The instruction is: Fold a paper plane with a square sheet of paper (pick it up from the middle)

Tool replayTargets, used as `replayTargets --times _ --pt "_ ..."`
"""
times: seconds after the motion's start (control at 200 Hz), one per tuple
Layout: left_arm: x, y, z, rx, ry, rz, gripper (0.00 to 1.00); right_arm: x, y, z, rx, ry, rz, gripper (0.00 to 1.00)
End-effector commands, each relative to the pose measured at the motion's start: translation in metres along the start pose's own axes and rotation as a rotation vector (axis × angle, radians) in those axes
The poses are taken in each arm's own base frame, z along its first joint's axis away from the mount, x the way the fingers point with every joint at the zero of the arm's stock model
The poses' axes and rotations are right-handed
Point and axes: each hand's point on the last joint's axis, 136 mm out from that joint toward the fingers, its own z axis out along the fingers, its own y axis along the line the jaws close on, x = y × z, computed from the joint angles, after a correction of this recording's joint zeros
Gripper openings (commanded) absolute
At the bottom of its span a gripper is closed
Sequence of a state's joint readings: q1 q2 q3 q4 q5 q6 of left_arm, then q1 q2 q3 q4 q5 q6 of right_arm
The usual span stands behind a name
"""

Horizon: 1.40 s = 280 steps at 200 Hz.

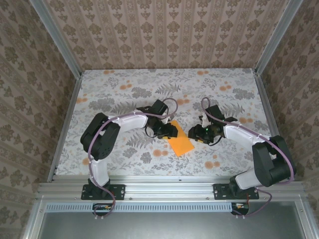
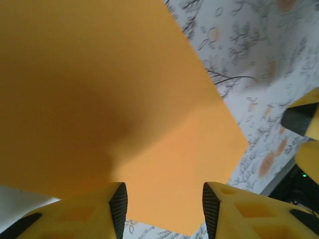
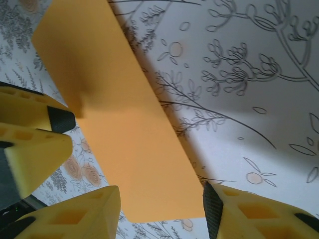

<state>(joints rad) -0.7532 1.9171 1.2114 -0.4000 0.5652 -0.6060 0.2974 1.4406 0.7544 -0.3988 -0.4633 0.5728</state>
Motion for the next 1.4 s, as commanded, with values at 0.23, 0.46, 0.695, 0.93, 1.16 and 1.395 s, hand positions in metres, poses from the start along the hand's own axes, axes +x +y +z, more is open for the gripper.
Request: replayTargets --times 0.23,0.46,0.695,0.93,1.16,1.395 --pt "0.013 0.022 0.023 -0.083 0.077 0.004 0.31 0.005 -0.003 0.006 -0.051 0.024 0.005 0.51" --pt "0.025 0.044 0.03 -0.155 0.125 0.007 0.25 0.005 -0.009 0.014 -0.024 0.047 0.001 0.5" --pt "0.028 0.05 0.03 -0.174 0.131 0.008 0.25 0.004 -0.015 0.025 0.002 0.076 -0.017 0.5" --pt "0.028 0.05 0.03 -0.165 0.133 0.011 0.26 0.013 0.002 0.037 -0.049 0.144 -0.059 0.48" --pt "0.032 0.051 0.029 -0.164 0.137 0.01 0.26 0.02 0.03 0.032 -0.179 0.15 -0.074 0.47" --pt "0.035 0.054 0.028 -0.153 0.138 0.006 0.26 0.012 0.014 0.023 -0.069 0.105 -0.087 0.47"
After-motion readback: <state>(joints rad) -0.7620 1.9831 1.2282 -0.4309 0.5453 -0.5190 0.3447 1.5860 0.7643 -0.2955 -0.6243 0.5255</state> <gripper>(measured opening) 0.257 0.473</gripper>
